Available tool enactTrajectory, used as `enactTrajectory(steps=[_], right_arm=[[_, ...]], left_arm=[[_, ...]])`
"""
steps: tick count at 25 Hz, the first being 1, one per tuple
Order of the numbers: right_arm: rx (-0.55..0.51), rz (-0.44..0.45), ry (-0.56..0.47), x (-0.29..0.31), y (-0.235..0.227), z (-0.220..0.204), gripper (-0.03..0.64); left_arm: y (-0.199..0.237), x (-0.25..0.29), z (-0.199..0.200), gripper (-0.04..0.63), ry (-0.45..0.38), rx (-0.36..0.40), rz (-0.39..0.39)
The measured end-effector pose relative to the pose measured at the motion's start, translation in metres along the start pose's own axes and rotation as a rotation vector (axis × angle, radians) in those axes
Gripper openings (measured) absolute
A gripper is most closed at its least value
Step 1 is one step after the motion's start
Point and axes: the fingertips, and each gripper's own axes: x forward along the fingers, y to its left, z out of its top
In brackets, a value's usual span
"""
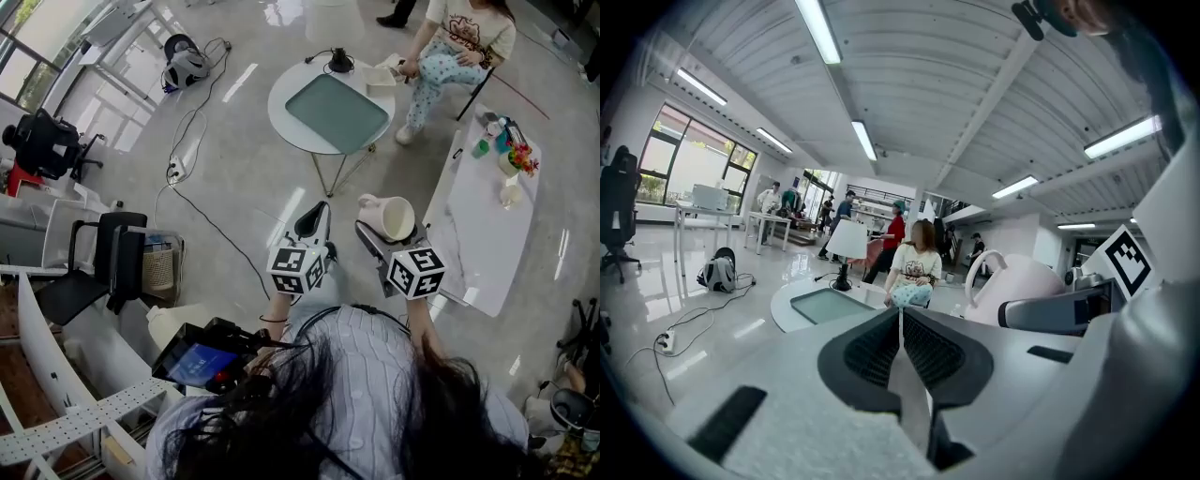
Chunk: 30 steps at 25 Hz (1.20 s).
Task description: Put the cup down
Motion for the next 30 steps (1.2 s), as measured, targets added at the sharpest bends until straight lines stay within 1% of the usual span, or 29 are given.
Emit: enactTrajectory(steps=[5,13,20,24,30], right_arm=[[0.009,-0.023,-0.004,0.045,-0.010,0.021,0.428],[0.017,-0.056,0.014,0.098,-0.022,0.035,0.428],[0.030,-0.093,0.026,0.125,-0.040,0.044,0.428],[0.029,-0.105,0.024,0.141,-0.045,0.051,0.428],[0.030,-0.147,0.013,0.151,-0.058,0.061,0.428]], left_arm=[[0.035,0.031,0.023,0.020,0.001,0.001,-0.017],[0.083,0.065,0.034,0.020,0.013,-0.022,-0.031],[0.099,0.096,0.041,0.020,0.033,-0.019,-0.072],[0.111,0.112,0.050,0.020,0.031,-0.017,-0.088],[0.115,0.131,0.053,0.020,0.042,-0.017,-0.128]])
